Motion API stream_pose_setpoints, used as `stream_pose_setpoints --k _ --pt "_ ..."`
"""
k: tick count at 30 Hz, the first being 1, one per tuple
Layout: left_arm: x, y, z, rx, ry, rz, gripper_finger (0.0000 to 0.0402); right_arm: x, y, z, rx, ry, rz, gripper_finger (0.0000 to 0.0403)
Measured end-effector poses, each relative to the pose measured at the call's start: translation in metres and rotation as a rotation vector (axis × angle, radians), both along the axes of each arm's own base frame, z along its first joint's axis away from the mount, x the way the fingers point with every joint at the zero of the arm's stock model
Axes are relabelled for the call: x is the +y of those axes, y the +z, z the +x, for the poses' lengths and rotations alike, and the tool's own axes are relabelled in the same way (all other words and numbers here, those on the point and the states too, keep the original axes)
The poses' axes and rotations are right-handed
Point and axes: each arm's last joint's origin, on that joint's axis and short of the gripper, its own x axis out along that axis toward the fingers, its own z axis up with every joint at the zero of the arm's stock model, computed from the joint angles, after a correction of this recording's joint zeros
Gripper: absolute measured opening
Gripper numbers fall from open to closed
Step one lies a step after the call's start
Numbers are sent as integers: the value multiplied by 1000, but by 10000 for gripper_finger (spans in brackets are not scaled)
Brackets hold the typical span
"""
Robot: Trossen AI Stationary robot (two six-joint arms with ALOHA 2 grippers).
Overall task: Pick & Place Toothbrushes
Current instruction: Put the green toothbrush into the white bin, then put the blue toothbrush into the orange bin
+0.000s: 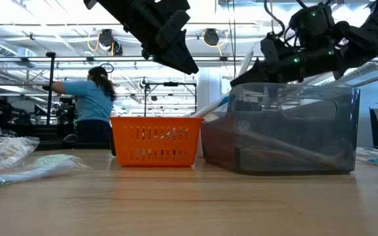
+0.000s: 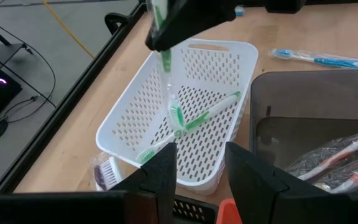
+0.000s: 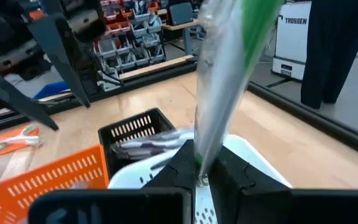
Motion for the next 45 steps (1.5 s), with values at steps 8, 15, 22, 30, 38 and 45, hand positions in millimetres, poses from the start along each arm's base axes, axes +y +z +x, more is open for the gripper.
stream_pose_setpoints --k 8,15,22,30,38,45 --pt "0 0 0 -1 0 0 136 1 -1 -2 -8 6 -4 30" --pt "0 0 0 -1 0 0 136 1 -2 -2 -3 9 -6 81" --pt "0 0 0 -1 0 0 136 1 -3 -2 8 9 -3 139" --pt "0 0 0 -2 0 0 136 -1 1 -5 26 -19 -73 182" --pt "0 0 0 -2 0 0 136 0 13 -27 129 -131 -58 161" --pt "0 0 0 -2 0 0 136 3 25 -54 267 -283 -17 149"
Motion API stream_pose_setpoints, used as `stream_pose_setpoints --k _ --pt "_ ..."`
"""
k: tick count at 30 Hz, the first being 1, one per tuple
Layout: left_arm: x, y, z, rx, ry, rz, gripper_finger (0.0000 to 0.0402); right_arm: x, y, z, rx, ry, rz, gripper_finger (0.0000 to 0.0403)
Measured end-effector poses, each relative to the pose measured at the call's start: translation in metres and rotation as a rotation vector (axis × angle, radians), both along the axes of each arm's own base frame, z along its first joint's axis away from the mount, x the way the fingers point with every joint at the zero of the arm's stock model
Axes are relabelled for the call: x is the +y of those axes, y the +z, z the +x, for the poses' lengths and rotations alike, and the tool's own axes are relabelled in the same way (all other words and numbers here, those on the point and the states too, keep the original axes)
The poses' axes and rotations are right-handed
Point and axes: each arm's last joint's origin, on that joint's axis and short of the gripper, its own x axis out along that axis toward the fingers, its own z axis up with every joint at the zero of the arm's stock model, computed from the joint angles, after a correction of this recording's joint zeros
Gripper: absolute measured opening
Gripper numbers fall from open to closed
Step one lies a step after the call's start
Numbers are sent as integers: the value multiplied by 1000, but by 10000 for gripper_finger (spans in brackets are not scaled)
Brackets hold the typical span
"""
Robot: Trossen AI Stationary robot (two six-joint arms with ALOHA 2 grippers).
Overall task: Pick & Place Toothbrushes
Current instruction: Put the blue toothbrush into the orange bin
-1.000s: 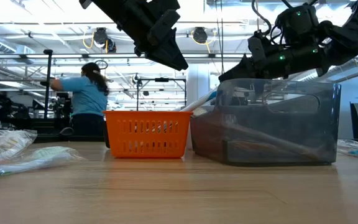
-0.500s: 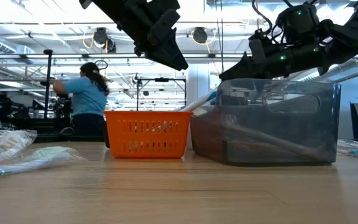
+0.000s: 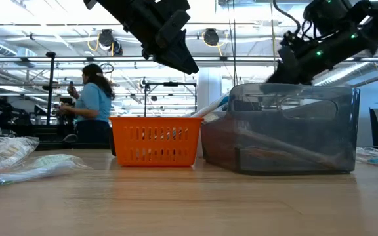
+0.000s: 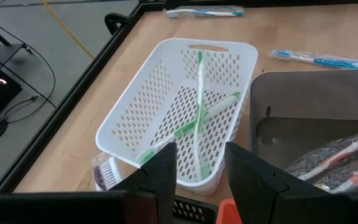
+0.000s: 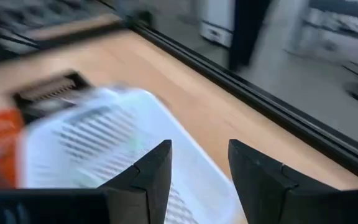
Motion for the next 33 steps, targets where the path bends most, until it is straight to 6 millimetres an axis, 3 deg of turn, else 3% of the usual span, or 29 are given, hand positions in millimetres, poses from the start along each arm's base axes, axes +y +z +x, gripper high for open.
stream_pose_setpoints --k 4,16,33 --pt "0 0 0 0 0 0 136 -1 -4 -17 125 -167 42 149" --pt "0 1 0 -8 0 -1 136 -19 -27 -46 291 -458 275 149" --pt "0 1 0 -7 -1 -1 136 -45 -56 -60 453 -627 439 148"
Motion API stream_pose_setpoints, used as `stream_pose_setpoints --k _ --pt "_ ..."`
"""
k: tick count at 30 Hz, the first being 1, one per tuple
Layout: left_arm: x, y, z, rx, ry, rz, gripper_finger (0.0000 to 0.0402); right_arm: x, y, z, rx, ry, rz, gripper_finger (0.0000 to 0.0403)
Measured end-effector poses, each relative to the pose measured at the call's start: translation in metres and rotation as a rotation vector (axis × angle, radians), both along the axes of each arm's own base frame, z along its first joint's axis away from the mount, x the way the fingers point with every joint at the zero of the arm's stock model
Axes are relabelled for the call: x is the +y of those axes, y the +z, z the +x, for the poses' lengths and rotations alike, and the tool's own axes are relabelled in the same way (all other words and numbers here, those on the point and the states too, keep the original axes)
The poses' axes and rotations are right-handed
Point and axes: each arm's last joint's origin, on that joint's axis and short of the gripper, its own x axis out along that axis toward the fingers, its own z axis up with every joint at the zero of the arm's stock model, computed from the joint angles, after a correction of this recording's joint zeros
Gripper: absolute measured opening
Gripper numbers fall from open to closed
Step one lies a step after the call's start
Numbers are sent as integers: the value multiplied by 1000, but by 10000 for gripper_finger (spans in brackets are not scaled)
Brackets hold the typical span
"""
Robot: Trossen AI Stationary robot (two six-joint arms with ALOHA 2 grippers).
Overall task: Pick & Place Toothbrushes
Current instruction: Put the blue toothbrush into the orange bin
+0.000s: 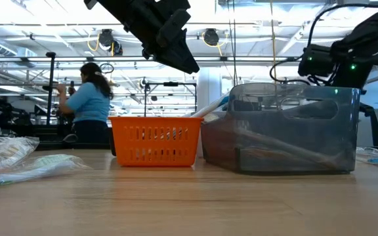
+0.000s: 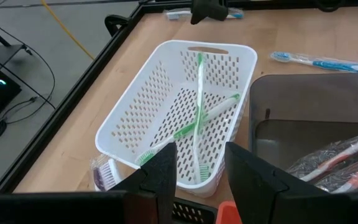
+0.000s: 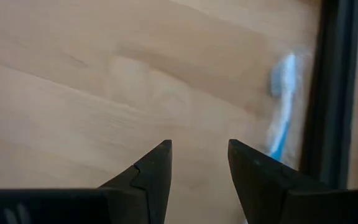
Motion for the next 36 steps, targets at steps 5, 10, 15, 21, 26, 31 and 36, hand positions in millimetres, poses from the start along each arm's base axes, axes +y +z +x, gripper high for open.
stream_pose_setpoints --k 5,10,15,21,26,31,36 --pt "0 0 0 0 0 0 136 -4 -4 -9 79 -46 26 148" --pt "0 0 0 0 0 0 136 -8 -4 -12 82 -58 18 148" --pt "0 0 0 0 0 0 136 -9 -5 -17 107 -85 39 148" --pt "0 0 0 0 0 0 136 -9 -6 -21 125 -107 57 148" --pt "0 0 0 1 0 0 136 -8 -10 -22 118 -106 64 148" --pt "0 0 0 1 -1 1 136 -3 -25 -27 102 -98 76 148" --pt "0 0 0 1 0 0 136 -1 -31 -29 93 -108 63 142"
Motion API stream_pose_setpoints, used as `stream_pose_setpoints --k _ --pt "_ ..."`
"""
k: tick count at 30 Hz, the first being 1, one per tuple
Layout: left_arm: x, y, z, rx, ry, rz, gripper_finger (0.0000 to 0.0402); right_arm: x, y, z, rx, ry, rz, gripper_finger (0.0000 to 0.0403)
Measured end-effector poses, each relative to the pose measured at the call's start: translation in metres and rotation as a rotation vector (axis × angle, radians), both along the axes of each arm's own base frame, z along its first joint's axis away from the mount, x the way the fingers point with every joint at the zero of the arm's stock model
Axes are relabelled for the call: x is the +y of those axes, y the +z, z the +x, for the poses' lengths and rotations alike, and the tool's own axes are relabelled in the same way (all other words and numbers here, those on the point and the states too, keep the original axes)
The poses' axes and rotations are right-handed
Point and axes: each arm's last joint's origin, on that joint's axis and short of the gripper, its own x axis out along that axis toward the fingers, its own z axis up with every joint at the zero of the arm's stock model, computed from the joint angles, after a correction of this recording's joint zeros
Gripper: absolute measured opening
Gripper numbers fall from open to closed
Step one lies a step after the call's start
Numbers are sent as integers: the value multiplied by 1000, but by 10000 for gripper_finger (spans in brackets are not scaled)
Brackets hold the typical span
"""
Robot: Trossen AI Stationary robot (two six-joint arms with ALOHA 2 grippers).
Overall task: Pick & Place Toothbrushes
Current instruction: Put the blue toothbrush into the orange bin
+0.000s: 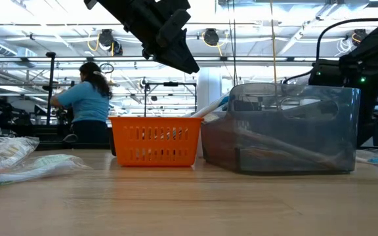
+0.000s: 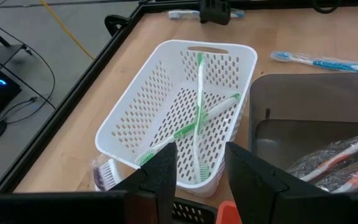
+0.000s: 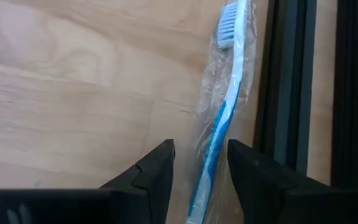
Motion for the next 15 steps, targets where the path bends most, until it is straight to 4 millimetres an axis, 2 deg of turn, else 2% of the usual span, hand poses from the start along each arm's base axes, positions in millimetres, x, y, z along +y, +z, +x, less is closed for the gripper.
stream_pose_setpoints --k 3,9,15 --pt "0 0 0 0 0 0 136 0 0 0 3 17 1 116" --pt "0 0 0 0 0 0 136 0 0 0 7 32 3 17" --pt "0 0 0 0 0 0 136 -3 5 5 -17 79 6 14"
